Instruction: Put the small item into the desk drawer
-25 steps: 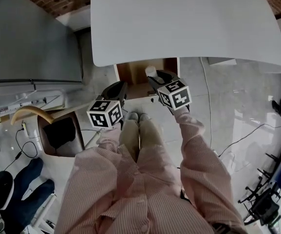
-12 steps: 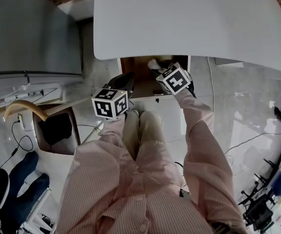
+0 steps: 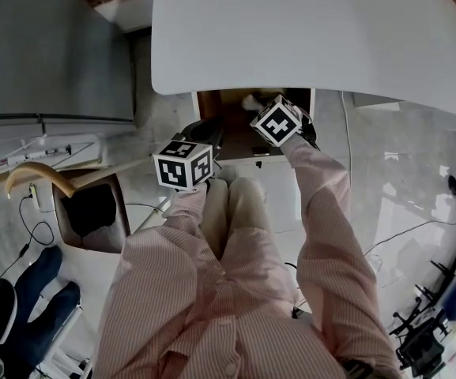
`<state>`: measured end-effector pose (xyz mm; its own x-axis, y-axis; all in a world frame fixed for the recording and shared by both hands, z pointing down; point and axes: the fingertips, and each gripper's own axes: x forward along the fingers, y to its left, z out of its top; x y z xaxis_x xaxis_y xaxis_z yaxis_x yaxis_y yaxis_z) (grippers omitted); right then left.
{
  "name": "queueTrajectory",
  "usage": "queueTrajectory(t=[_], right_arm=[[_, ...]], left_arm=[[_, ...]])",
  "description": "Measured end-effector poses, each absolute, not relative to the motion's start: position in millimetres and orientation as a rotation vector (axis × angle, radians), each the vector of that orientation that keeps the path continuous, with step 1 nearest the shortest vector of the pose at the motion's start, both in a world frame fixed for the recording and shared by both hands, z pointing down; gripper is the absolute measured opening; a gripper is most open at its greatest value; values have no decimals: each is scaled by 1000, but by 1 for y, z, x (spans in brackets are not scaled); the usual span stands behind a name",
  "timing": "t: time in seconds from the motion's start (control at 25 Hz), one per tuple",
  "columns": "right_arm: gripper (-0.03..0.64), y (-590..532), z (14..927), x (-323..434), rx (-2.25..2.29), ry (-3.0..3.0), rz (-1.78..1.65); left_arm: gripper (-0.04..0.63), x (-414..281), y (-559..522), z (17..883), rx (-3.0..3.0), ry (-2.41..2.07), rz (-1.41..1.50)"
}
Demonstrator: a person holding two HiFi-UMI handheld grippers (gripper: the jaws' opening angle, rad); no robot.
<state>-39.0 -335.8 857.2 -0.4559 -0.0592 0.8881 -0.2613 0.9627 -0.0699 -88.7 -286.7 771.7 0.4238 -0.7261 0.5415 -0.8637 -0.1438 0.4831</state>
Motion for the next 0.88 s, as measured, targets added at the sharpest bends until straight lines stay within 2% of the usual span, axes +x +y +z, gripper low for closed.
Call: queueTrajectory(t=[0.36, 0.88], right_arm=[[164, -333, 869, -43, 199, -1959, 180], [163, -320, 843, -39, 247, -1992, 318]], left_arm=[[-2, -87, -286, 774, 1918, -1328, 242], [-2, -86, -271, 743, 1913, -1289, 268]])
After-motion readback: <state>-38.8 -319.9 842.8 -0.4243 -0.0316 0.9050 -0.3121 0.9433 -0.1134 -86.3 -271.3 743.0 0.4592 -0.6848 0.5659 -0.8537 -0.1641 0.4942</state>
